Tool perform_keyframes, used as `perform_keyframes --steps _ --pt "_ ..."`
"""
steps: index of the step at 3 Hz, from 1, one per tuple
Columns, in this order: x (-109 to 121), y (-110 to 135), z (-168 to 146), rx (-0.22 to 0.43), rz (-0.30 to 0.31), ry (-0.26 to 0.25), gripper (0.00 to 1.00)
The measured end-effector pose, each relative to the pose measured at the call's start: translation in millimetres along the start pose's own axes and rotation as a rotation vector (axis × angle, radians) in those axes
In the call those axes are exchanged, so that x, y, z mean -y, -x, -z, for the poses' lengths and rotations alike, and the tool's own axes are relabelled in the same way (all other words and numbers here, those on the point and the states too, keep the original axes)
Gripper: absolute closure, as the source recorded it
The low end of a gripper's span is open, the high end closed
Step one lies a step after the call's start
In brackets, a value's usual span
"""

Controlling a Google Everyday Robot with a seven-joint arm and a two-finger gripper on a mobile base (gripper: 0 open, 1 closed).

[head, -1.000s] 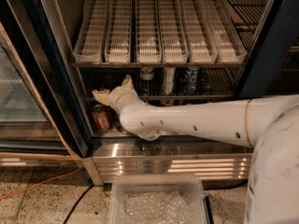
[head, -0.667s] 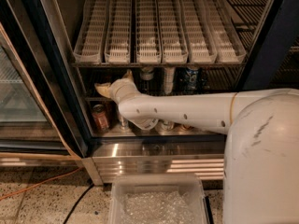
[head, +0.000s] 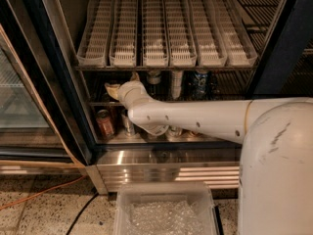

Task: Pick coke can from middle shelf of fridge

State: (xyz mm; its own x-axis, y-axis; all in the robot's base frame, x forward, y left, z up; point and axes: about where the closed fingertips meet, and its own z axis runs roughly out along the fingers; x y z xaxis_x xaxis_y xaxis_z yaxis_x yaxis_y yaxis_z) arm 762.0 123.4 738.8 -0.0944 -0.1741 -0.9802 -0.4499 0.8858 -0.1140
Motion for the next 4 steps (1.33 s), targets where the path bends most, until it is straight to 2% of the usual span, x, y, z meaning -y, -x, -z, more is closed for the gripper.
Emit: perform_keyframes --steps 2,3,4 --pt "4 18 -8 0.101 0.011 -0.012 0.34" --pt "4 18 -8 0.101 0.010 -0.012 0.31" --pt "8 21 -12 0.128 -0.004 -0.016 0.36"
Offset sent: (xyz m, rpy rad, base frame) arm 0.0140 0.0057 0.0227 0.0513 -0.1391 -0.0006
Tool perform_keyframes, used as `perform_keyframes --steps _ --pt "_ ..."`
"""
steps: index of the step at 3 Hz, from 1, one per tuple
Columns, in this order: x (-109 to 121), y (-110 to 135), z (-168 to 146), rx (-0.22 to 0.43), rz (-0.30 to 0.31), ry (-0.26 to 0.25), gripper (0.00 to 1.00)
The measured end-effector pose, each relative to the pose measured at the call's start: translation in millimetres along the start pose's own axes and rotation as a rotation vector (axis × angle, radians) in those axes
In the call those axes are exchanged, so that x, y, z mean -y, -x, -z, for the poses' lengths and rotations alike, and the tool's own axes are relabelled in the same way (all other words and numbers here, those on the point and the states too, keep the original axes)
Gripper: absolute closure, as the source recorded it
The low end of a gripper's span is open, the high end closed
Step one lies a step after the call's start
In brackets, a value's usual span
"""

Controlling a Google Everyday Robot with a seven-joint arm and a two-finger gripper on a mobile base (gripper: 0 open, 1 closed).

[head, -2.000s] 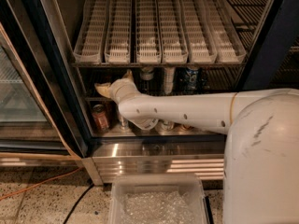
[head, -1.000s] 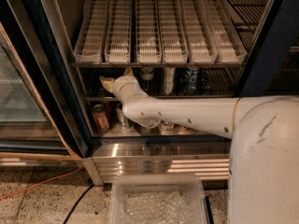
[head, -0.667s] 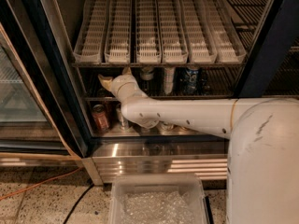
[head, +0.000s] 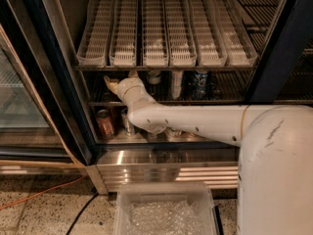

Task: Pick coke can from middle shelf of fridge

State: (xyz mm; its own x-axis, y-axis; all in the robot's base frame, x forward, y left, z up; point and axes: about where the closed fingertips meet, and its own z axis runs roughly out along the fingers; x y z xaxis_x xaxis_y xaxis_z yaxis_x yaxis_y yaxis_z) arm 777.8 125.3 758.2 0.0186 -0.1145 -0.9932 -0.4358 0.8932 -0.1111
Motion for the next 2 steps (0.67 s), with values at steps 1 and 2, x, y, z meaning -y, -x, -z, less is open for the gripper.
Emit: perform_keyframes --steps 1,2 --pt "1 3 -10 0.030 -0.027 -0.025 0.35" --pt "-1 4 -26 0.047 -0.045 -0.045 0.35"
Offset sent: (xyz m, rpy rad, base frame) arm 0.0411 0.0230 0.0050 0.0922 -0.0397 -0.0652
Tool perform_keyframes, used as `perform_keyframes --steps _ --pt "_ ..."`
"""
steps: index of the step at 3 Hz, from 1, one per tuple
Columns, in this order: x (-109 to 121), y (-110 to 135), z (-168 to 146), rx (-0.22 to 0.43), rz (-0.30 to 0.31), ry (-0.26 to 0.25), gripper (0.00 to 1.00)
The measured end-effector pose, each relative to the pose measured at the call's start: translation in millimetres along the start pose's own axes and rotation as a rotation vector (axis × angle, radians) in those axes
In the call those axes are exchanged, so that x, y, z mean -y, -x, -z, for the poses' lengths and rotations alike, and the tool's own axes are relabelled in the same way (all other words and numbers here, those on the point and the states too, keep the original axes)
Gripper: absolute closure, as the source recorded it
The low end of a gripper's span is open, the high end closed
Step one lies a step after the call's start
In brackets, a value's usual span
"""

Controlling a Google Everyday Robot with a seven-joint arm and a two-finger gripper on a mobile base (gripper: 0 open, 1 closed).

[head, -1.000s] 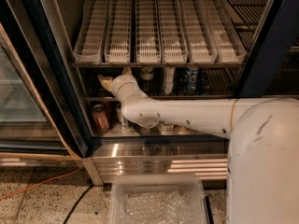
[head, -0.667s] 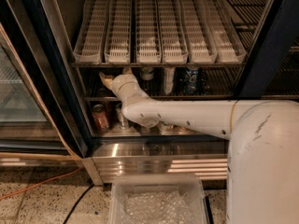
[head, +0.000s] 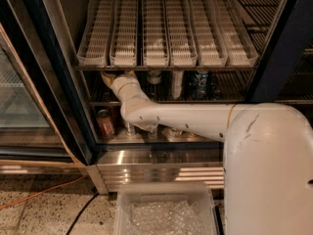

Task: Pick coke can from middle shelf of fridge

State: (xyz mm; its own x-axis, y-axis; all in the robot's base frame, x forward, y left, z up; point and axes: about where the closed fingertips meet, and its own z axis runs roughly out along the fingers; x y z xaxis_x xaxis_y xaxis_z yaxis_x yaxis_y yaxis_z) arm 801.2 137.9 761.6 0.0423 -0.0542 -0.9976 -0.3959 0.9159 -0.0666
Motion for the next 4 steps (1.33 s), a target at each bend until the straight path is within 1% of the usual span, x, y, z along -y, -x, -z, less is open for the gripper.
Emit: perform_keyframes --steps 1,2,3,4 --pt "-1 -1 -24 0.013 -0.009 -0.020 0.37" --pt "5 0 -48 0.024 -0.012 -0.055 0.37" --pt "6 3 -50 0.029 -0.014 -0.058 0.32" --pt "6 3 -50 0.029 -0.013 -0.058 0.32"
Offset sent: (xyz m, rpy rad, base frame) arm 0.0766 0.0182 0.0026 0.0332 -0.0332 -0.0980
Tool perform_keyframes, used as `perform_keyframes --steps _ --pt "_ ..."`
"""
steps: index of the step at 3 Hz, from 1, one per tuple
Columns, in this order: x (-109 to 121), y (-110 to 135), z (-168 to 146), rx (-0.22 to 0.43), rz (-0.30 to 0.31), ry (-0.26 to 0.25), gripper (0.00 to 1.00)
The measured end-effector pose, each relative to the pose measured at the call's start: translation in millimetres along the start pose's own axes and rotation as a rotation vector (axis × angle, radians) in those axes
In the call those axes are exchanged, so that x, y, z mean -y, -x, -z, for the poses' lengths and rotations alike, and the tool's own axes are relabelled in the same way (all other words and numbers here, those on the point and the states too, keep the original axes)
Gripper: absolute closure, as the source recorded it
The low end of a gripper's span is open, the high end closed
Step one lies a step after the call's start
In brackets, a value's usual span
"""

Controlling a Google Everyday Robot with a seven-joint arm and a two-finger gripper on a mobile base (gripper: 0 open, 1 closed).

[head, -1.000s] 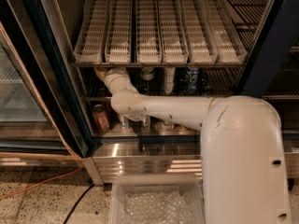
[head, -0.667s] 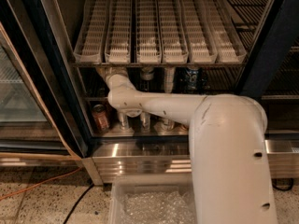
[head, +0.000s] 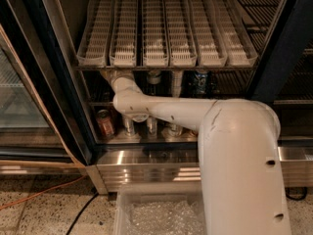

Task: Pick coke can from middle shelf of fridge

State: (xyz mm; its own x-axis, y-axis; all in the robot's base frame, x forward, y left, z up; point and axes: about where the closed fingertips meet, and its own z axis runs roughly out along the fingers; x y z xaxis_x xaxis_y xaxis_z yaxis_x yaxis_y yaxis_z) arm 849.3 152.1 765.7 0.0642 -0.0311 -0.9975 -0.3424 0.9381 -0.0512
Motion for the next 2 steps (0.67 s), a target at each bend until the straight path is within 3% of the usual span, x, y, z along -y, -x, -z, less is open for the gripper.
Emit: perform_keyframes --steps 2 --pt "44 17 14 0.046 0.033 -0.134 0.34"
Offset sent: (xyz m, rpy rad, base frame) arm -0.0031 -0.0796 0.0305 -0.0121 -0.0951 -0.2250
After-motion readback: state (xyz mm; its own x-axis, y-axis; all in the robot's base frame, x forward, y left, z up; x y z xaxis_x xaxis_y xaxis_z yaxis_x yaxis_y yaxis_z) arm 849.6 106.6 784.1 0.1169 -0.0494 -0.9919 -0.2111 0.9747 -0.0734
